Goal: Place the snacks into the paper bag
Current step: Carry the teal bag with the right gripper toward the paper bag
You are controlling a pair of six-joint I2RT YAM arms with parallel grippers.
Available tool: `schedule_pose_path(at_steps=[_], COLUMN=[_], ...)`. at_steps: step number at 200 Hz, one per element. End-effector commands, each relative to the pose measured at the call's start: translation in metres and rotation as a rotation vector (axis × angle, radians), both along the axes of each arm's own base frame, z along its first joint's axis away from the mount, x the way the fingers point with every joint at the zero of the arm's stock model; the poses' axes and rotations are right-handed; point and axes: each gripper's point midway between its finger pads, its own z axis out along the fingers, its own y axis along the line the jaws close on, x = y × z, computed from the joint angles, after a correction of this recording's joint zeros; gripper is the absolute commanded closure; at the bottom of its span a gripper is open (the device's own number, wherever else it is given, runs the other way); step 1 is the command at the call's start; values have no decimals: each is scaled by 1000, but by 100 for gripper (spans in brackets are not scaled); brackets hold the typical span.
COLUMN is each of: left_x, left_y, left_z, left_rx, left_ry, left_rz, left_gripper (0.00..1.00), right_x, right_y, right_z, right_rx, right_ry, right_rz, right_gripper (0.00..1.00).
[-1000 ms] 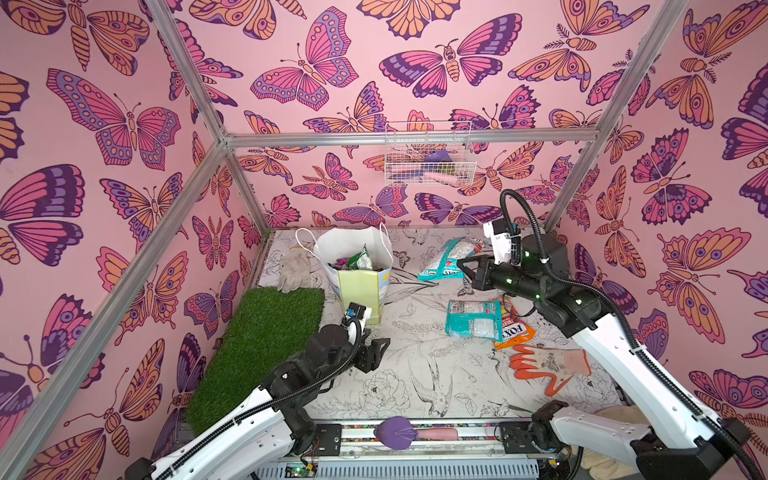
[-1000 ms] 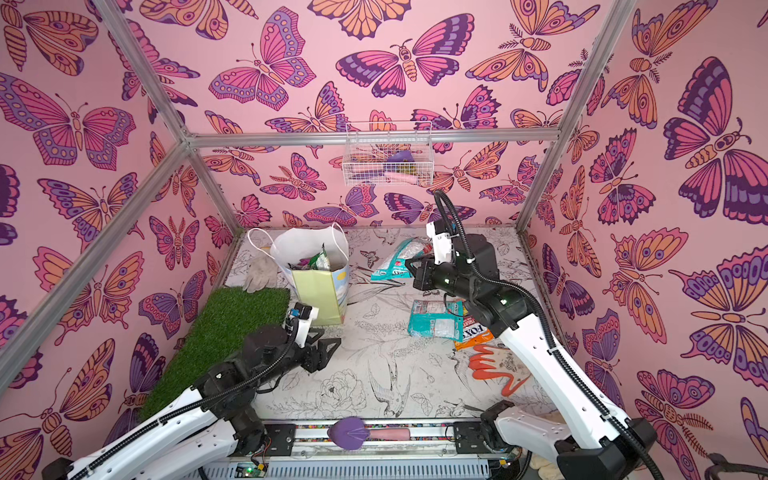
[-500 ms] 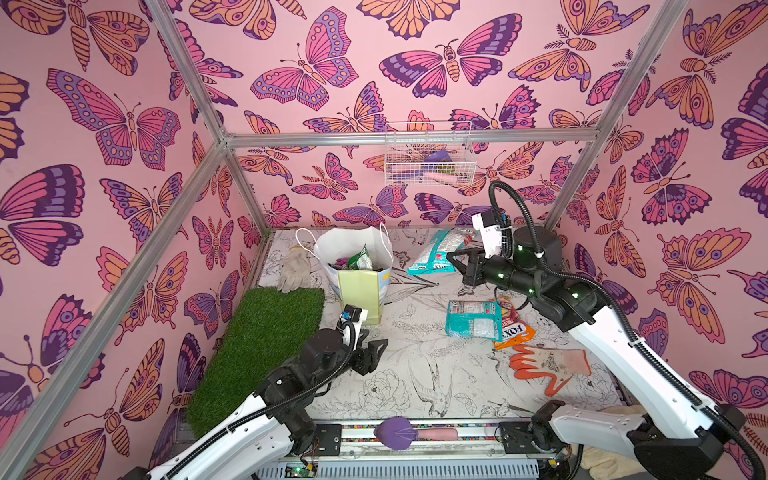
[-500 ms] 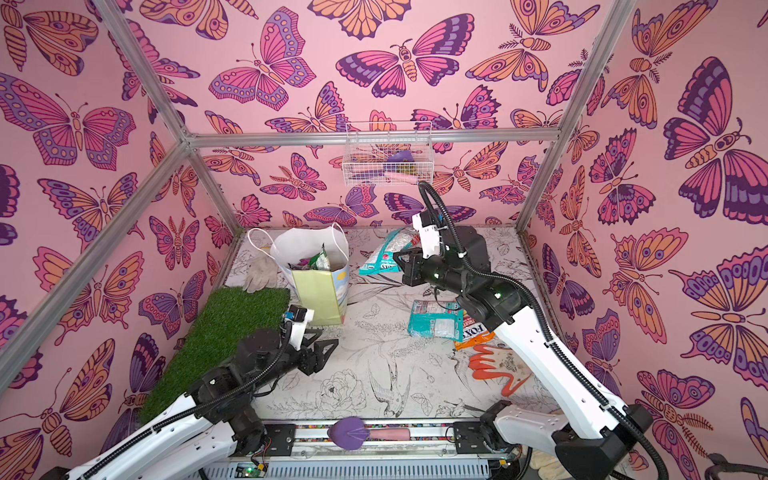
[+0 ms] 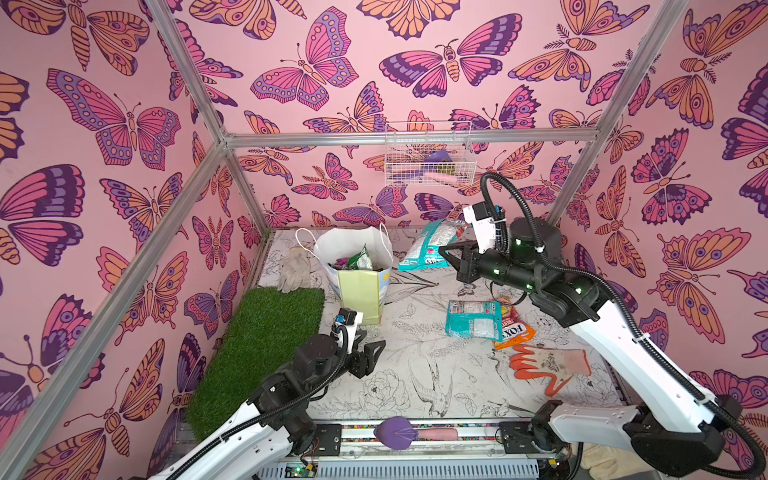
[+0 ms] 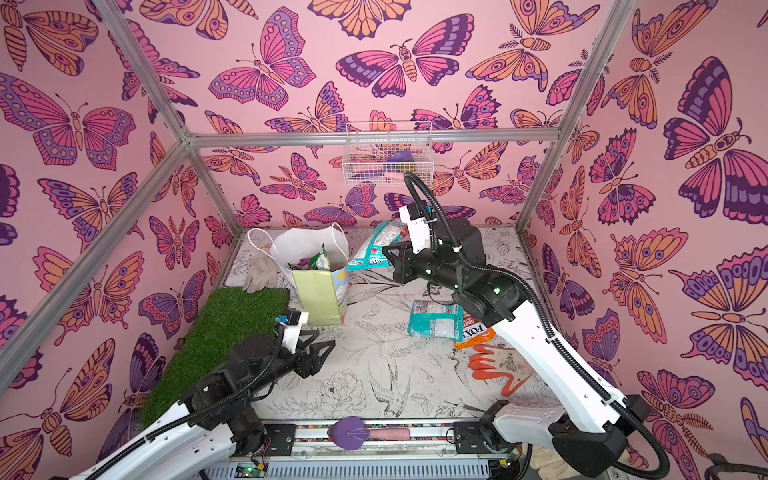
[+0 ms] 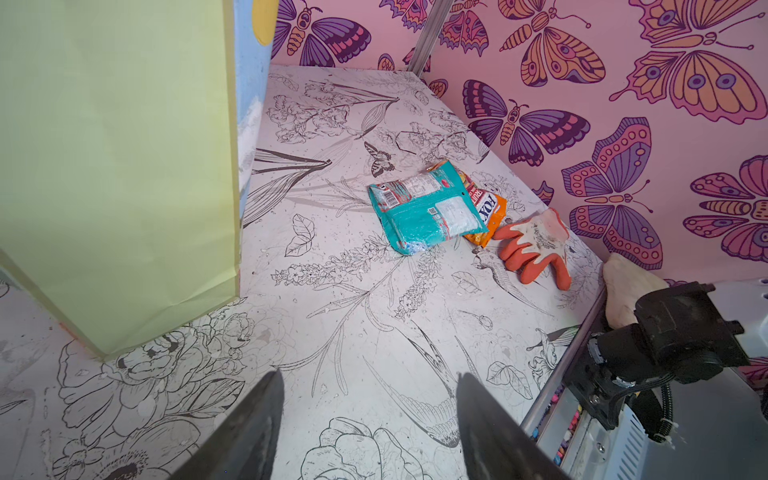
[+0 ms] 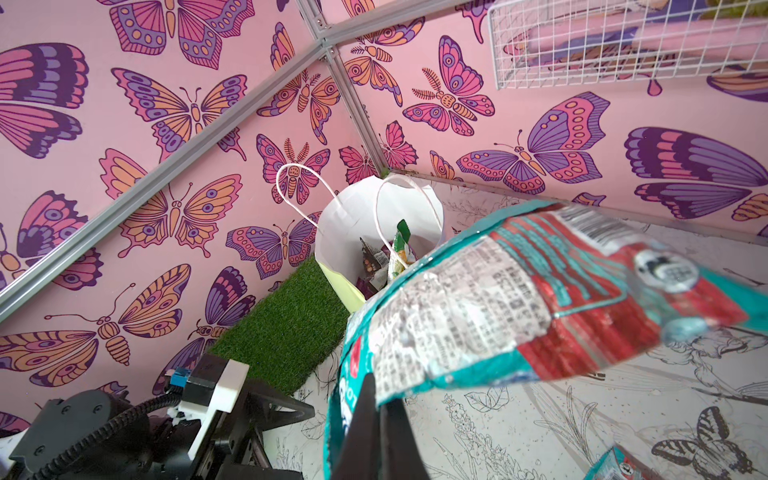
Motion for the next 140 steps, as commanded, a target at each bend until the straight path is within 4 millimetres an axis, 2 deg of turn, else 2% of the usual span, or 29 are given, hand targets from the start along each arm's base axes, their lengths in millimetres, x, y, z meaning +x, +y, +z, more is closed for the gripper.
schedule_pose_path(at_steps=[1, 140], left_x=[-1, -5], left_y=[1, 5], left_z=[-1, -6], left_rx=[-6, -18], left_ry=[-13, -13], left_rz=[3, 2], left_gripper=[32, 32], right_x=[-2, -8], right_y=[3, 43], right_z=[26, 59], right_rx=[6, -48], right_ry=[-82, -187], right_rz=[9, 92], right_gripper=[100, 100])
